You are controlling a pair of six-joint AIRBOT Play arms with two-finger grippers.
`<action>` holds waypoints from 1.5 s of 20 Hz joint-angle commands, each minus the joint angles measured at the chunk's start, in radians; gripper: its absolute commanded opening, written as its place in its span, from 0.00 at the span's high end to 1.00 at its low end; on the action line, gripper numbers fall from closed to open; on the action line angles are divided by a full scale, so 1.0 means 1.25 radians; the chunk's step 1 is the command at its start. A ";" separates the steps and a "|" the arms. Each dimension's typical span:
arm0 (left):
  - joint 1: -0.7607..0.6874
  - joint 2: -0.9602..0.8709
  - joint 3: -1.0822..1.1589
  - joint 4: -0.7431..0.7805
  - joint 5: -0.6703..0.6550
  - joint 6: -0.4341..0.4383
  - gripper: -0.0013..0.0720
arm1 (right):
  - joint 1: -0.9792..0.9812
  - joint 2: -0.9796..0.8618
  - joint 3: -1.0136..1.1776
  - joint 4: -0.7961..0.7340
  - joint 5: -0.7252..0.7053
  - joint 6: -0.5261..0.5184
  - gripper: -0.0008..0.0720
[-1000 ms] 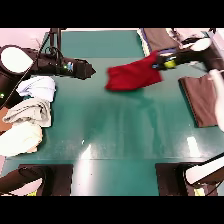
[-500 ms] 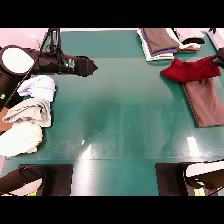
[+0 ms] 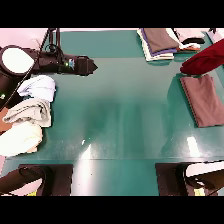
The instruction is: Fold the shirts.
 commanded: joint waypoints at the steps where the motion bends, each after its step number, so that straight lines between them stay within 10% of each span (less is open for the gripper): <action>1: 0.000 -0.001 0.000 0.001 -0.010 0.002 0.95 | -0.009 0.039 -0.016 -0.047 0.030 0.009 0.97; 17: 0.000 -0.001 0.000 0.001 -0.031 0.010 0.95 | -0.177 0.477 -0.742 -0.217 0.131 0.048 0.96; 18: 0.000 -0.001 0.000 0.001 -0.031 0.011 0.95 | -0.199 0.487 -0.772 -0.217 0.137 0.047 0.91; 20: 0.000 -0.001 0.000 0.001 -0.036 0.030 0.95 | -0.246 0.502 -0.826 -0.240 0.137 0.041 0.21; 21: 0.000 -0.001 0.000 0.001 -0.039 0.030 0.95 | -0.270 0.502 -0.835 -0.261 0.144 0.041 0.08; 30: 0.000 0.000 0.000 0.001 -0.004 0.029 0.94 | -0.056 0.554 -0.639 -0.042 0.144 0.041 0.09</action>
